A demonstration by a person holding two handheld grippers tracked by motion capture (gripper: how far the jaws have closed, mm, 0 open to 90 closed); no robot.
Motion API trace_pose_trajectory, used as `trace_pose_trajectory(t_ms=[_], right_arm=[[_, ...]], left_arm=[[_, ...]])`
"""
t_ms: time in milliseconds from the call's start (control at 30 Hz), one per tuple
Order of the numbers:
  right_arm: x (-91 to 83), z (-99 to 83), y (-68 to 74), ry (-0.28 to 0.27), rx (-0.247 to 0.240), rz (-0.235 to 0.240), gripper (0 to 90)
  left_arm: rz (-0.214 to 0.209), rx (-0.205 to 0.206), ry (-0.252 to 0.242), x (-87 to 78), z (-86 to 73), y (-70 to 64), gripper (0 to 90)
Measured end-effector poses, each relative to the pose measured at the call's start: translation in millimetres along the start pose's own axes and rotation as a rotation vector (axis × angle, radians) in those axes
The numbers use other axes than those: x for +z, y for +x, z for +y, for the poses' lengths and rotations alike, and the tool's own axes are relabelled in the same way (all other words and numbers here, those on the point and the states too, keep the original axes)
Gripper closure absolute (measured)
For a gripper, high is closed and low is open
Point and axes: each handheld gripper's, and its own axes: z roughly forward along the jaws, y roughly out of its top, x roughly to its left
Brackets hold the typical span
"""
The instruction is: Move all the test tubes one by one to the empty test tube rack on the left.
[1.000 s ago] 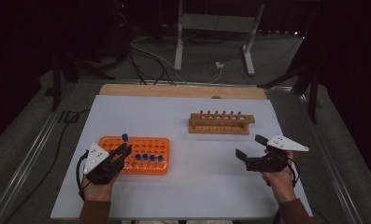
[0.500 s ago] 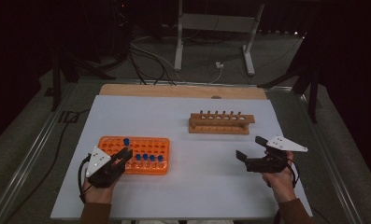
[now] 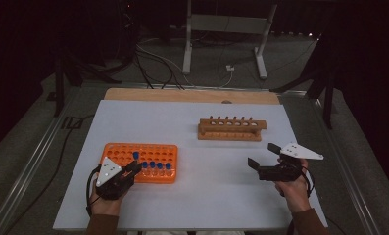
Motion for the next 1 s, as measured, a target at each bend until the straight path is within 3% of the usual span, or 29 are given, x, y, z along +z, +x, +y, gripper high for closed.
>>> trace_pose_trajectory(t_ms=[200,533,867,933,1000], right_arm=[[0.5,-1.9,-0.1,0.005,0.001,0.003,0.2],[-1.4,-9.5,4.1,0.004,0.005,0.005,0.2],[-3.9,-18.1,10.1,-0.009,-0.013,-0.007,0.2],[-5.5,-20.7,10.6,-0.011,-0.010,-0.008,0.2],[-7.5,-23.4,10.9,-0.021,-0.008,-0.010,0.2]], left_arm=[[0.009,0.063,0.079,2.8,-2.7,-3.2,78.6],[0.010,0.099,0.141,7.3,-5.5,-5.1,78.7],[0.017,0.085,0.138,7.5,-6.0,-5.2,77.3],[0.016,0.078,0.136,6.0,-6.2,-3.3,67.6],[0.003,0.065,0.116,1.5,-6.5,0.7,63.4]])
